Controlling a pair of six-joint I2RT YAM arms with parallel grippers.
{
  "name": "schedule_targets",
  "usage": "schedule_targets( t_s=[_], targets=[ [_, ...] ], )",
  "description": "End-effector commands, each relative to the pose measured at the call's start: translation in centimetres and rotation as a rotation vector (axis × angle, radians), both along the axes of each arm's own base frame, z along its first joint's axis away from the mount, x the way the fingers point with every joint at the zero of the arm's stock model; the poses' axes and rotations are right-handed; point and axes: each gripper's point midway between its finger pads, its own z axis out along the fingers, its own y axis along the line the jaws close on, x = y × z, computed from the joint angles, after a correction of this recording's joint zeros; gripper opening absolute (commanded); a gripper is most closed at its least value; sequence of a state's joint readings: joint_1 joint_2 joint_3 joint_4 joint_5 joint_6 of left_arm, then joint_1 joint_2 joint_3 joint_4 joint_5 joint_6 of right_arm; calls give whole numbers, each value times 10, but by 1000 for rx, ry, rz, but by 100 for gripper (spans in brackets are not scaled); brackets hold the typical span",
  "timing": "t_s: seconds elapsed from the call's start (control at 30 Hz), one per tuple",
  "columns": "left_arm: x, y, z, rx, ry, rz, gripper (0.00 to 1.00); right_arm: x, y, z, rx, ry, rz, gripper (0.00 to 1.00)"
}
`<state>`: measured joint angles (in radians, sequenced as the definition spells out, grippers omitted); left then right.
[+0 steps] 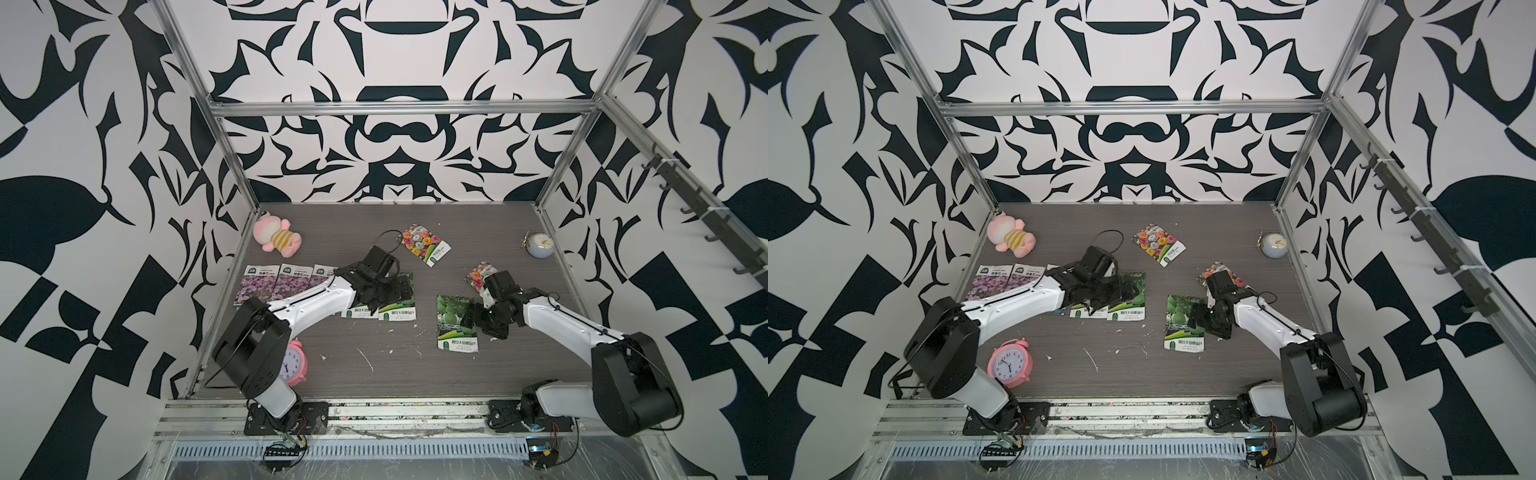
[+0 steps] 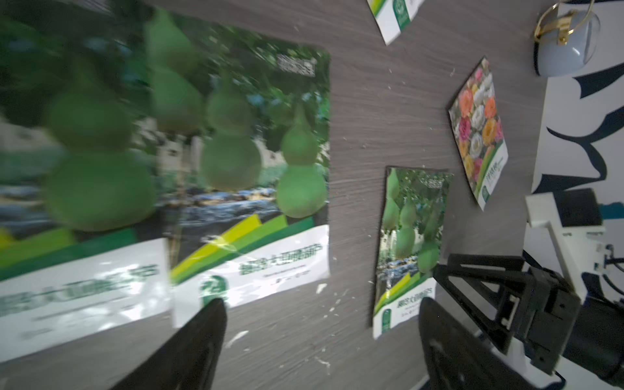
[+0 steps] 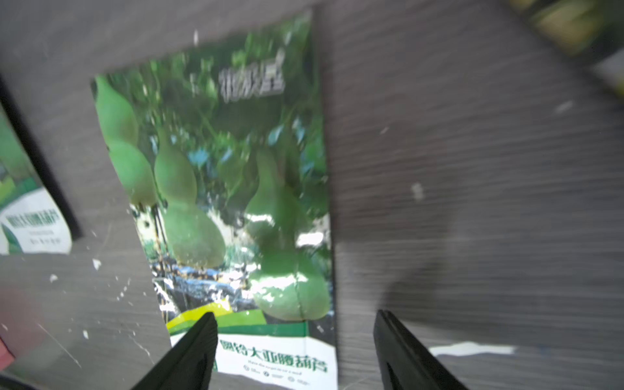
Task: Arrange the seed packets in a row
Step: Adjust the seed packet at the center of the board.
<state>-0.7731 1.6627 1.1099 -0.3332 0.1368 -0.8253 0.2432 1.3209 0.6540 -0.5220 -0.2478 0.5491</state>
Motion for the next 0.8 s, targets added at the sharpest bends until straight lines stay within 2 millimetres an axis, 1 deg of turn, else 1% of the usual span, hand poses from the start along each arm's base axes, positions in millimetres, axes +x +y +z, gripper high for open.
schedule_targets(
  t_s=[0.0, 0.03, 0.1, 0.13, 0.17, 0.27, 0.37, 0.43, 0.63, 0.77],
  targets=[
    [-14, -38, -9, 5, 40, -96, 81, 17, -10, 8, 7, -42, -63, 75],
    [-17, -47, -14, 14, 53, -115, 78, 17, -12, 7, 16, -39, -69, 74],
    [-22, -65, -27, 24, 90, -155, 66, 21, -17, 6, 42, -47, -91, 72],
    [-24, -73, -31, 18, 103, -173, 61, 22, -17, 7, 59, -48, -95, 71],
    [-26, -82, -34, 14, 114, -191, 56, 23, -17, 8, 81, -51, -97, 69],
    [-29, -95, -49, 41, 141, -221, 43, 23, -8, 6, 144, -32, -69, 63],
    [-28, -94, -63, 109, 152, -216, 38, 20, -2, 2, 176, -6, -48, 56],
    [-27, -91, -68, 130, 150, -207, 35, 19, 1, 0, 191, 8, -42, 51],
    [-29, -99, -76, 118, 180, -236, 27, 16, -2, -7, 171, 29, -36, 44],
    [-29, -99, -85, 136, 195, -239, 21, 13, 3, -9, 195, 43, -16, 41]
  ],
)
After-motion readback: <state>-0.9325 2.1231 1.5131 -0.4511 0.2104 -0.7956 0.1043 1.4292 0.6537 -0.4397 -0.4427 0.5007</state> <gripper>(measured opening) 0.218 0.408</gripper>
